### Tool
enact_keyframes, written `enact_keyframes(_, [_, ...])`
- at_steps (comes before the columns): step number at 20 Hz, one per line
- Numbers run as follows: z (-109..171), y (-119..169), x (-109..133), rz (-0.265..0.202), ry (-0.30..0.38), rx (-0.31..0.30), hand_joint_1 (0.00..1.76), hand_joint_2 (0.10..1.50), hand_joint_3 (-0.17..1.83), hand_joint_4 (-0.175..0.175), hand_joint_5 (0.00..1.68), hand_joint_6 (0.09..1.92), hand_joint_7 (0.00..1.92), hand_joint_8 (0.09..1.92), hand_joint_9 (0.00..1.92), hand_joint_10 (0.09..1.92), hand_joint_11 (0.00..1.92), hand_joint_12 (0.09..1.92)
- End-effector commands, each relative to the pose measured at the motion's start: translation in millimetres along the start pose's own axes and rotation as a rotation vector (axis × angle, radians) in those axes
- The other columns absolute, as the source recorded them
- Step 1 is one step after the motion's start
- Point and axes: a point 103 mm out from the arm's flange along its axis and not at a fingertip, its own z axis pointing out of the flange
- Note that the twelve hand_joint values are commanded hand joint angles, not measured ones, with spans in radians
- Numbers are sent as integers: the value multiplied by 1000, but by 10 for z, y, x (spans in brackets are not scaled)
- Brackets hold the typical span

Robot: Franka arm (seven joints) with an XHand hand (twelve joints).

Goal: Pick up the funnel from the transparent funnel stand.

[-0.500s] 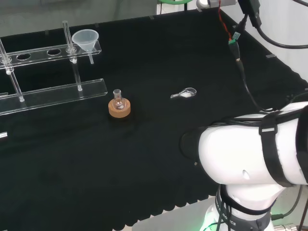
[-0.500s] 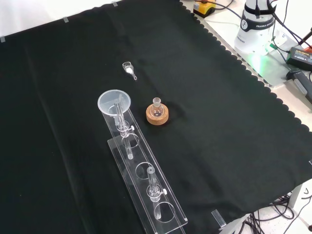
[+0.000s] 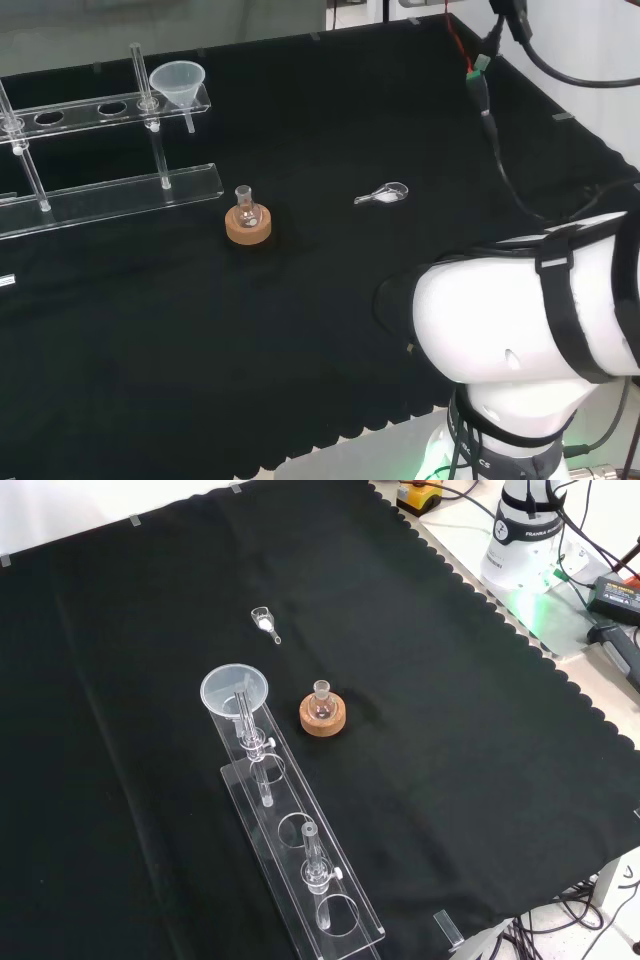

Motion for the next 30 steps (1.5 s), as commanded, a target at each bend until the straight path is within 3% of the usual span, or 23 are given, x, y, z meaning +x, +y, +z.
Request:
enact_keyframes(1, [167,81,-149,-35,43,-86,88,899,64,53,0,87,0,87,29,87,0,956])
enact_keyframes(7, [287,444,-82,-62,67,-150,92,901,48,54,0,87,0,87,0,87,0,767])
enact_keyframes(11, [364,834,221,-76,102,-166,95,900,46,54,0,87,0,87,0,87,0,743])
enact_keyframes(18, [425,1398,708,-52,136,-186,106,897,43,54,0,87,0,87,0,87,0,734])
enact_keyframes(23, [501,1695,953,-58,175,-208,110,897,42,53,0,87,0,87,0,87,0,732])
enact_keyframes(30, [720,1999,1251,-62,159,-182,115,895,40,50,0,87,0,87,0,87,0,732])
